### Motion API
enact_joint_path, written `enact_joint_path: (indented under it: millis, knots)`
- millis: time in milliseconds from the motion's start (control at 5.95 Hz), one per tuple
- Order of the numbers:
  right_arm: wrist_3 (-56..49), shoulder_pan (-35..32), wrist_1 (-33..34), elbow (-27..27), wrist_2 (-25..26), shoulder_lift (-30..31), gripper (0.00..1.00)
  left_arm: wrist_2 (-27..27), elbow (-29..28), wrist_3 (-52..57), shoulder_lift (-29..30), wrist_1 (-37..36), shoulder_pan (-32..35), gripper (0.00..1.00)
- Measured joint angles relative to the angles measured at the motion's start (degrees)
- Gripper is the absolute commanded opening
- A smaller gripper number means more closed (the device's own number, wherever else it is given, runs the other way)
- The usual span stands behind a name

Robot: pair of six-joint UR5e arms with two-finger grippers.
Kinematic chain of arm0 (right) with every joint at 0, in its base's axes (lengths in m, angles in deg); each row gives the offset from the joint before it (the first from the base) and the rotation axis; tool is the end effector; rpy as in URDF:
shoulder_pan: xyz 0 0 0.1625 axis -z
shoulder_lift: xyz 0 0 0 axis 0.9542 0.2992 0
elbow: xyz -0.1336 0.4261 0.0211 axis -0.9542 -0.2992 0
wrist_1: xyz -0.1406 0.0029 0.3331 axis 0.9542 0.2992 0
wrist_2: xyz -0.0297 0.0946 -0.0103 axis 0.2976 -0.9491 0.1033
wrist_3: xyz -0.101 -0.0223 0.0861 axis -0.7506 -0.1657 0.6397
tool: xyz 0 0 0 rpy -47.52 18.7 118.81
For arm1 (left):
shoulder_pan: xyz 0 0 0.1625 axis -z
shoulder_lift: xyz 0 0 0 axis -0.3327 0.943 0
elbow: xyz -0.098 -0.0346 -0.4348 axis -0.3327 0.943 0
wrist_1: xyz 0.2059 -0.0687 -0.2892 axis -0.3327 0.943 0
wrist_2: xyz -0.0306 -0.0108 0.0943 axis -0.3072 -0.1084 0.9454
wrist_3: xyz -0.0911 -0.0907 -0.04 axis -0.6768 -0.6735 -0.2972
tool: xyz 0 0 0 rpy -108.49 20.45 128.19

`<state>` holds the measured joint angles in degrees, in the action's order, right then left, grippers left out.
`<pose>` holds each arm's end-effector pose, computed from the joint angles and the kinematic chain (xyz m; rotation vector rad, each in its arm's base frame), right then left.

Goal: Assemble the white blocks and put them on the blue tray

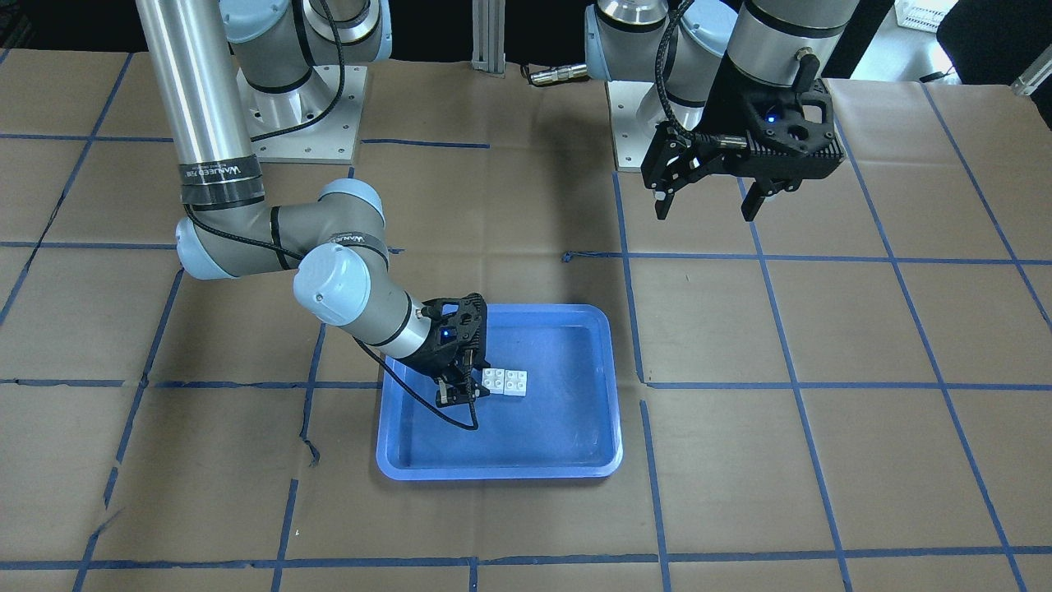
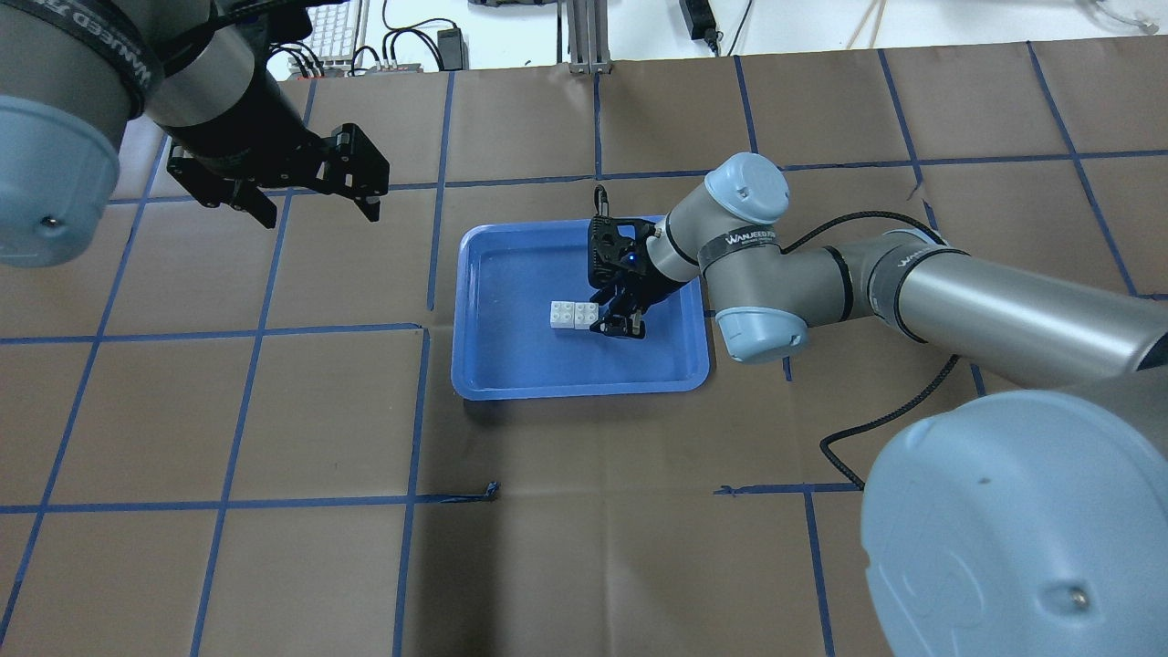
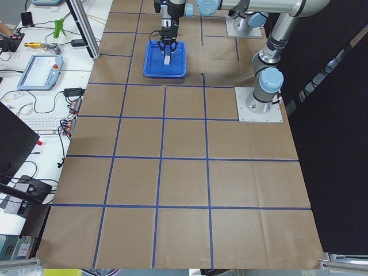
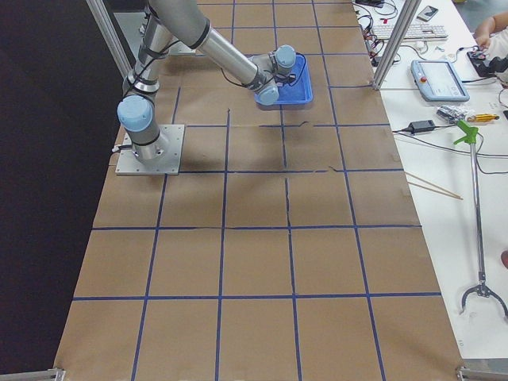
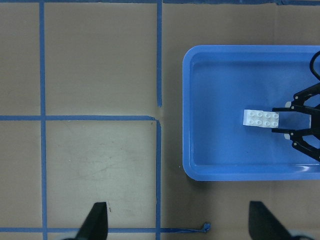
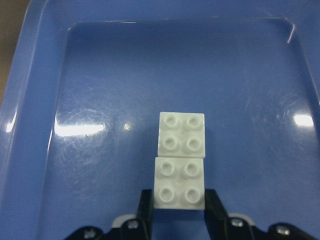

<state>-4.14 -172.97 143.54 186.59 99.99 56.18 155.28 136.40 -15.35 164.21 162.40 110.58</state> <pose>0.2999 -0.5236 0.1921 -1.9158 1.9317 -0.5448 -0.1431 -0.4283 0.4859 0.0204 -3.1254 0.1635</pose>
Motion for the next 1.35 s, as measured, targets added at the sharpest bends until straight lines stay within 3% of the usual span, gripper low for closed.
enact_joint_path:
  millis: [168,841,1009,1345]
  knots:
    - [0.11,0.00,0.00,0.00,-0.01,0.00,0.99,0.00,-0.02,0.02,0.03,0.00,0.00,0.99]
    - [3.10,0.75,-0.37,-1.58,0.97,1.93,1.00,0.03,-0.26,0.08,0.06,0.08,0.00,0.99]
    - [8.84,1.00,-0.71,-1.95,3.29,3.76,1.00,0.07,-0.28,0.08,0.06,0.08,0.00,0.99]
    - [24.45,1.58,-6.92,-2.30,14.44,8.16,1.00,0.09,-0.27,0.08,0.06,0.08,0.06,0.99]
